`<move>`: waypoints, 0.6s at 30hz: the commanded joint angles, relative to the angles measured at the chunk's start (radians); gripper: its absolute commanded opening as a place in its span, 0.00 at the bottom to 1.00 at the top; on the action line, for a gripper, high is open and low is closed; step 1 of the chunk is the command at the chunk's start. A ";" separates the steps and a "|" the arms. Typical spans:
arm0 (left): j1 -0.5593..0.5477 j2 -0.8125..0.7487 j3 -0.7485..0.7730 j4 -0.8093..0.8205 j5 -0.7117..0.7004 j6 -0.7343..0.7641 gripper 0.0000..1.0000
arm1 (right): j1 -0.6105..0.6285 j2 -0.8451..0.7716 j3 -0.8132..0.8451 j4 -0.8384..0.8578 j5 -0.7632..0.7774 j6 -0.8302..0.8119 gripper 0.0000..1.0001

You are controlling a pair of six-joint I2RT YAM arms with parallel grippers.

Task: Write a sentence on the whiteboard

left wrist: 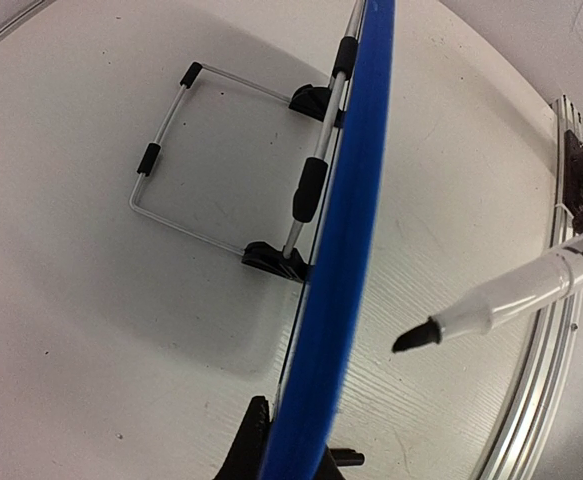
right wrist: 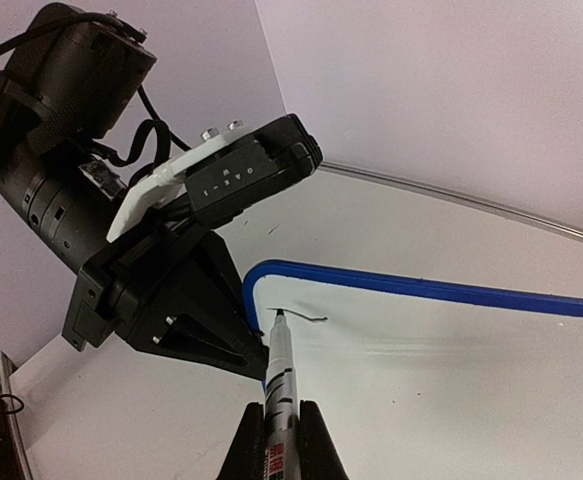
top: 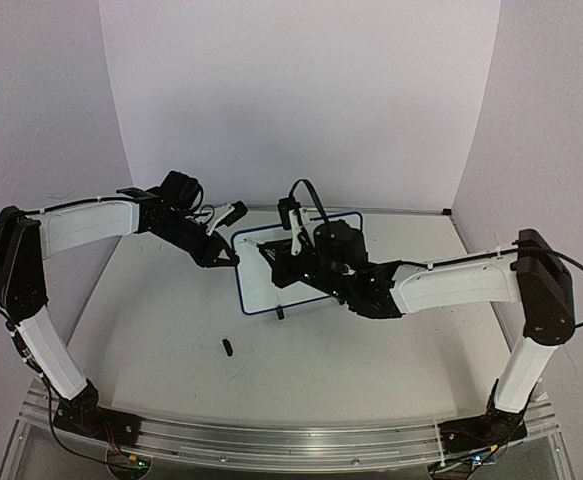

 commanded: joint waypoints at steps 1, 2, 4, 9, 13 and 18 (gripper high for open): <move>-0.002 0.002 0.002 0.002 -0.026 0.015 0.00 | -0.001 0.030 0.058 -0.003 0.015 -0.004 0.00; -0.002 0.002 0.003 0.002 -0.026 0.015 0.00 | -0.001 0.033 0.062 -0.006 0.015 -0.004 0.00; -0.003 0.003 0.002 0.001 -0.027 0.017 0.00 | -0.001 0.040 0.068 -0.007 0.016 -0.005 0.00; -0.002 0.003 0.004 0.002 -0.028 0.016 0.00 | -0.001 0.047 0.068 -0.011 0.027 -0.002 0.00; -0.002 0.003 0.004 0.001 -0.030 0.017 0.00 | -0.001 0.049 0.059 -0.014 0.053 0.007 0.00; -0.003 0.001 0.004 0.001 -0.032 0.018 0.00 | -0.001 0.051 0.049 -0.022 0.076 0.018 0.00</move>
